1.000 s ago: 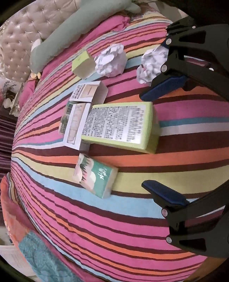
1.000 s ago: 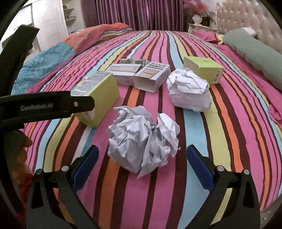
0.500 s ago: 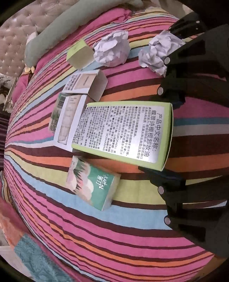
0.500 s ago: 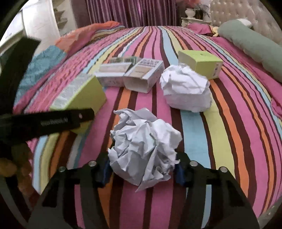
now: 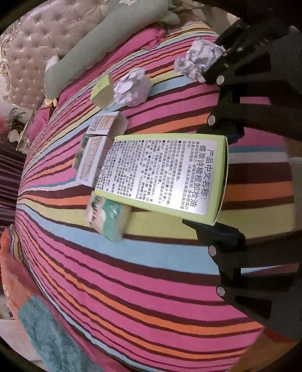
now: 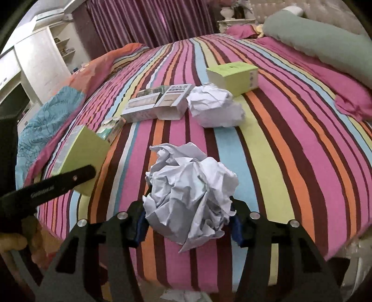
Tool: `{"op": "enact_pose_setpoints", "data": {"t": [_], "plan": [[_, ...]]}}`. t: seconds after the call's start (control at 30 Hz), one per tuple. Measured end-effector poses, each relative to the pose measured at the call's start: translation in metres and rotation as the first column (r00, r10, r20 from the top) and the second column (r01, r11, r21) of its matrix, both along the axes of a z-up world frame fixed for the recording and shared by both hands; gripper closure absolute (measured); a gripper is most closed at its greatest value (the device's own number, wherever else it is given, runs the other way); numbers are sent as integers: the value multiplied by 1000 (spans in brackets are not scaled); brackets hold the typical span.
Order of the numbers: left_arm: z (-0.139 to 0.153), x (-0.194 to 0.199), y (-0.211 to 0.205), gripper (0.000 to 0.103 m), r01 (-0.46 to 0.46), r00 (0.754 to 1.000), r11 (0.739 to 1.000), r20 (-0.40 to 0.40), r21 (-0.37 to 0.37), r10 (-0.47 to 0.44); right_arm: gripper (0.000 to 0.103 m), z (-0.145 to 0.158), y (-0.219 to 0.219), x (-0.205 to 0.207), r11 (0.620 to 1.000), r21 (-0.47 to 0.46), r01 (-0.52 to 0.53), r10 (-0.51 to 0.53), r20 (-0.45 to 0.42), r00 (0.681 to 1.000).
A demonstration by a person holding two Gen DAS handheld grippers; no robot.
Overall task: Collect trash
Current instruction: 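Carry paper ball and green box over the wastebasket and open both tools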
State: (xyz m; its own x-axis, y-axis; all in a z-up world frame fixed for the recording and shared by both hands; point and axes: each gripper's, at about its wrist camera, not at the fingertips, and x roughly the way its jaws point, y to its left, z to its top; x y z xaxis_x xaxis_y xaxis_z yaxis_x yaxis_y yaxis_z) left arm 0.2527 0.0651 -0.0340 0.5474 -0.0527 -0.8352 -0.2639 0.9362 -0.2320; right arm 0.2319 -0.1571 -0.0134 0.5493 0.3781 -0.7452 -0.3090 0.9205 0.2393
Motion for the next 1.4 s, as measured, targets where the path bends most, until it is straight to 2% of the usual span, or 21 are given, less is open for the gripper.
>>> {"op": "enact_pose_setpoints", "data": {"t": [0.27,0.67,0.87,1.1,1.2,1.4], "plan": [[-1,-48,-2,50,14,1000,1000,12,-12,-14,50,2,-7,-31,999,31,28,-27,-11,1000],[-1,-128,-11,50,60,998,998,24,9,-60,50,1,-15,-86,997,63,55,-54,-10,998],[-20,-167,-21,50,76,997,997,-14,-13,-76,50,-7,-13,-110,997,43,59,-57,-40,998],[-63,-194,-32,50,83,988,995,-128,-57,-89,50,-43,-8,-124,994,76,76,-59,-206,977],[-81,-195,-31,50,66,980,991,-182,-115,-86,50,-58,-6,-127,995,69,77,-56,-270,961],[-119,-198,-35,50,39,952,983,-291,-179,-91,50,-102,-4,-125,992,70,103,-62,-442,895]]}}
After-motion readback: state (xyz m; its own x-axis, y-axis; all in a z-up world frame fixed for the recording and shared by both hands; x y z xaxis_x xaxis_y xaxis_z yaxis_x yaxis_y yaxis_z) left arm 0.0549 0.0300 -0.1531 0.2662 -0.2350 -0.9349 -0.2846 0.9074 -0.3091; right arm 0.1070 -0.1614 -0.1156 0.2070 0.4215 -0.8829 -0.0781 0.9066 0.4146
